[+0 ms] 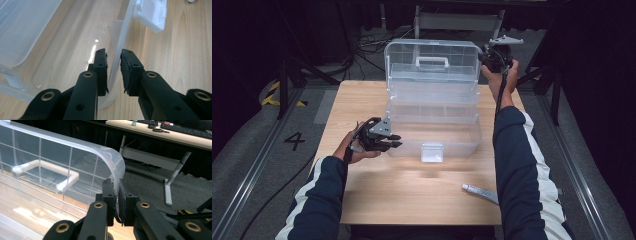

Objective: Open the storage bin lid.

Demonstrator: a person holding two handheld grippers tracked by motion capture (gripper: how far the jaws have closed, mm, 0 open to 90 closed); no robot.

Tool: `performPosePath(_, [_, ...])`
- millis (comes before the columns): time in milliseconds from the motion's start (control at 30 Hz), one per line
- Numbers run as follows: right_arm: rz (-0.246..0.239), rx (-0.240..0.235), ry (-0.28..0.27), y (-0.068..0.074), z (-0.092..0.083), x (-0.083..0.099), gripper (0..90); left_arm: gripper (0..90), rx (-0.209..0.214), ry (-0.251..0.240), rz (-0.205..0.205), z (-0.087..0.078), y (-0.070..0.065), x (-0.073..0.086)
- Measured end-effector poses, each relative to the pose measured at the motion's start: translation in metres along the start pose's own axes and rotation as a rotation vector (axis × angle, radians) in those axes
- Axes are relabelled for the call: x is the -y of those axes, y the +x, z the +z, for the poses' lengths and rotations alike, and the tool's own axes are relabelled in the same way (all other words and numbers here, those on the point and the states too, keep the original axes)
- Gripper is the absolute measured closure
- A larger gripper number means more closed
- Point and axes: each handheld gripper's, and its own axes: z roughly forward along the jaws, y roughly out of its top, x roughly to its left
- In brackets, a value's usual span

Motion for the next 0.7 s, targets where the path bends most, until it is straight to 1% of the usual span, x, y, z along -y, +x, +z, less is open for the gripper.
performPosePath(33, [-0.001, 0.005, -0.001, 0.001, 0.001, 0.000, 84.7, 75.3, 0.000, 0.000, -0.002, 0.000, 0.000, 0.000])
performPosePath(300, [0.011, 0.003, 0.004, -0.002, 0.008, 0.000, 84.8, 75.1, -0.007, 0.000, -0.002, 0.000, -0.001, 0.000])
performPosePath(467, [0.009, 0.007, 0.011, -0.002, 0.012, 0.000, 84.8, 75.0, -0.009, -0.004, -0.003, 0.000, -0.002, 0.000])
performPosePath(533, [0.013, 0.003, 0.012, -0.004, 0.014, -0.001, 84.8, 75.0, -0.007, -0.007, -0.005, 0.000, -0.001, 0.000])
performPosePath(633, [0.001, 0.006, 0.016, -0.004, 0.017, 0.000, 84.5, 75.0, -0.003, -0.007, -0.010, 0.000, -0.001, 0.001])
performPosePath(700, [0.008, 0.006, 0.021, -0.005, 0.019, 0.000, 84.6, 75.1, 0.002, -0.008, -0.010, 0.000, -0.001, 0.001])
